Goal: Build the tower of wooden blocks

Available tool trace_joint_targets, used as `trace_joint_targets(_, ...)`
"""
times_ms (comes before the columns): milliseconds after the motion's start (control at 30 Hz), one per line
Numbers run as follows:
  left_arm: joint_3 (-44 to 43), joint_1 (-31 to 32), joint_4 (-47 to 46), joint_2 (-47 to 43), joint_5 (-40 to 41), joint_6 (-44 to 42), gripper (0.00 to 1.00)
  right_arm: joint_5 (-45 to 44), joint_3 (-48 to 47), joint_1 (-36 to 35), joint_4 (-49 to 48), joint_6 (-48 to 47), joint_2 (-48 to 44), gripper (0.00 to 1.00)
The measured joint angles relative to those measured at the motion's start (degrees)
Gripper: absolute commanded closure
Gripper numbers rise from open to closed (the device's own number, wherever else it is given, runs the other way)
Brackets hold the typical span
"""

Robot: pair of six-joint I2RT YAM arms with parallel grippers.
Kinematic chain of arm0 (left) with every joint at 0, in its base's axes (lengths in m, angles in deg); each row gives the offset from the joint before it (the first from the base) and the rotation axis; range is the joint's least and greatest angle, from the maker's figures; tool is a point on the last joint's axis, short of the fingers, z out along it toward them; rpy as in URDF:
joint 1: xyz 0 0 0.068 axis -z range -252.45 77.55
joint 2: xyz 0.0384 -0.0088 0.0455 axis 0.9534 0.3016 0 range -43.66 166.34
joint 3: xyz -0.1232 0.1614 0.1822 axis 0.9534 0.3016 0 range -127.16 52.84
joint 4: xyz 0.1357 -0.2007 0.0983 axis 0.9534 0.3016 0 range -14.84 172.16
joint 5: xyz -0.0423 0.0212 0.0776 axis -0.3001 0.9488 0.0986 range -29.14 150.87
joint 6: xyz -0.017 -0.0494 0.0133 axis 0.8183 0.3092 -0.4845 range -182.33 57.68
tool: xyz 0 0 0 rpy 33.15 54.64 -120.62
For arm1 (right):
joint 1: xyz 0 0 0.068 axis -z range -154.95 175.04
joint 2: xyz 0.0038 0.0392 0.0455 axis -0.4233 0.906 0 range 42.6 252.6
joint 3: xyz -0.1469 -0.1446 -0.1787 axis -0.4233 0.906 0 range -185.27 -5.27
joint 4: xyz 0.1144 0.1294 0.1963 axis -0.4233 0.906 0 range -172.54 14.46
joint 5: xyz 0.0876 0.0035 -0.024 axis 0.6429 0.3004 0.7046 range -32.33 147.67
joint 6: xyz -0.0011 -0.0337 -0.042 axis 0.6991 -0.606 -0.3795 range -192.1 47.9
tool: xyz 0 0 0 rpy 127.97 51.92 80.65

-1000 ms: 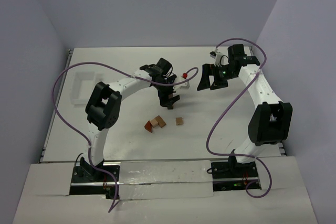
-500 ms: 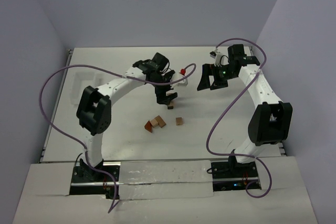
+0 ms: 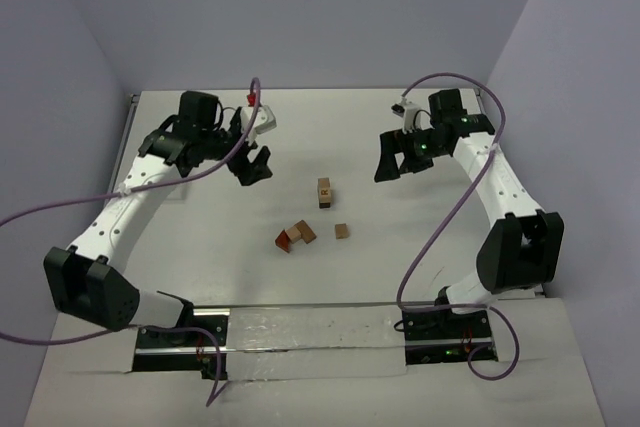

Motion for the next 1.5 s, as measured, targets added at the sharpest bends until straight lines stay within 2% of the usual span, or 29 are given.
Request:
trace_joint_targets(67, 5.61, -1.87, -1.49, -3.29, -0.16, 2.27, 0.26, -1.35, 1.33, -1.95, -0.18, -1.74, -1.98, 0.16)
trace_joint_targets(133, 10.26, -1.91, -1.67, -6.03, -0.82, 3.84, 0.30, -2.91, 3.78, -4.65, -0.62, -3.79, -4.27, 0.23)
trace_joint_targets(167, 12.10, -1.82, -1.73, -7.19, -1.30, 4.44, 0.30, -3.88, 5.41, -6.30, -1.01, -4.84, -5.57, 0.25)
trace_joint_targets(300, 17.13, -2.61, -1.93, -11.46, -3.37, 6.61, 0.32, -6.96, 12.82, -13.73, -2.54, -8.35, -10.88, 0.42)
trace_joint_targets(500, 19.60, -5.72, -2.91, -15.44, -6.74, 9.48, 0.28, -10.13, 18.79, -22.44, -7.36, -14.55, -13.93, 0.48)
trace_joint_targets(600, 20.45, -5.83, -3.81, -16.07, -7.97, 10.72, 0.23, -10.92, 19.47, -24.71, -9.07, -17.17, -13.28, 0.49)
trace_joint_targets(767, 22.00, -6.01, -5.42, -16.21, -9.63, 12.63, 0.11, -12.11, 19.54, -27.13, -12.03, -21.35, -9.76, 0.42)
trace_joint_targets(900, 22.40, -7.07, -5.92, -16.21, -11.27, 13.81, 0.03, -11.66, 19.24, -29.74, -13.54, -26.44, -8.38, 0.21)
trace_joint_targets(1033, 22.40, -10.27, -6.41, -15.88, -15.30, 14.22, 0.01, -8.64, 15.76, -32.56, -12.77, -34.22, -7.59, 0.11)
trace_joint_targets(1267, 22.31, -16.12, -6.46, -15.41, -21.94, 14.39, 0.01, -4.23, -0.15, -35.95, -8.74, -47.09, 2.48, 0.05)
trace_joint_targets(1500, 20.49, -22.28, -6.39, -14.63, -27.75, 14.18, 0.01, -3.67, -8.58, -39.39, -4.45, -55.25, 15.78, 0.06)
